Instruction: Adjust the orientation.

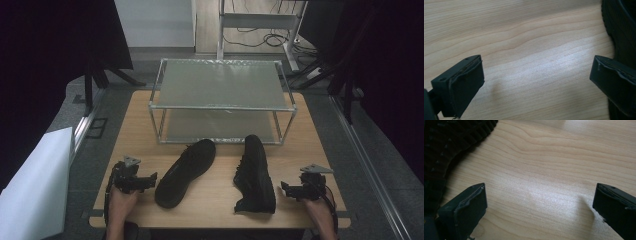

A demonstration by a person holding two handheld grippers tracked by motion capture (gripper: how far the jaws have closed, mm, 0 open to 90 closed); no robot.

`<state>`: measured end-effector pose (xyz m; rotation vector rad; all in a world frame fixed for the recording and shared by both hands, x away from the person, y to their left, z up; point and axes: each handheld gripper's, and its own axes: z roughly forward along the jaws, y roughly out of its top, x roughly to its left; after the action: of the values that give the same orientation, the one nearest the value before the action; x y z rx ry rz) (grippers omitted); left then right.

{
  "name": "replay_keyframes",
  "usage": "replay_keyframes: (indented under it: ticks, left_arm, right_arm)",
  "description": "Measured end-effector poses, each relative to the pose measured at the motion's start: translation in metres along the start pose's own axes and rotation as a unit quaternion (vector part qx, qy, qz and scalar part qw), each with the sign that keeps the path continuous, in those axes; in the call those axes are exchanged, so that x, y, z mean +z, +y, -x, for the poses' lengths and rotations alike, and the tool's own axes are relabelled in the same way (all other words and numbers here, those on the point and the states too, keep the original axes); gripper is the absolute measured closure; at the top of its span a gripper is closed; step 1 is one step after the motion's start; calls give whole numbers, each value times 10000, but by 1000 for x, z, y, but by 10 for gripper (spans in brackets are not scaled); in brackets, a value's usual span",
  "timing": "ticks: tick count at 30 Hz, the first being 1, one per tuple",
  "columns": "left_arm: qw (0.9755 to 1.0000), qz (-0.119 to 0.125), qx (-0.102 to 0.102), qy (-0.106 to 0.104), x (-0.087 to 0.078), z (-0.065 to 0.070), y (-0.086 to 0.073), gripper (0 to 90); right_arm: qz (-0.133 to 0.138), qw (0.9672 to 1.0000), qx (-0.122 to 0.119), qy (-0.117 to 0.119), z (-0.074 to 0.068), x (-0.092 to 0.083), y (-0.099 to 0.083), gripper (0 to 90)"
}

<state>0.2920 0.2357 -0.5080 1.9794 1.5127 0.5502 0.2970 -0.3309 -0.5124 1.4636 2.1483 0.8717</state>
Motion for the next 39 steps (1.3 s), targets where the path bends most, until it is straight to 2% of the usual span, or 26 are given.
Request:
replay_keyframes:
  ticks: [4,7,12,22,31,39]
  left_arm:
    - [9999,116,-8,47,-2,1,1,0]
    - [9996,285,-68,-18,-4,1,2,0]
    - [9992,376,-98,-96,-4,2,2,0]
    - [9993,330,-123,-127,-3,1,3,0]
    - [9998,187,-23,-42,-1,0,2,0]
    - [9999,32,75,-114,5,1,1,0]
  right_arm:
    - [51,10000,-33,32,0,0,1,0]
    - [53,9999,-75,72,0,1,1,0]
    - [80,9998,-158,78,-2,1,2,4]
    - [66,9998,-184,75,-3,2,2,19]
    - [80,9998,-168,102,-2,2,2,26]
    - [47,9998,-171,132,-3,3,2,32]
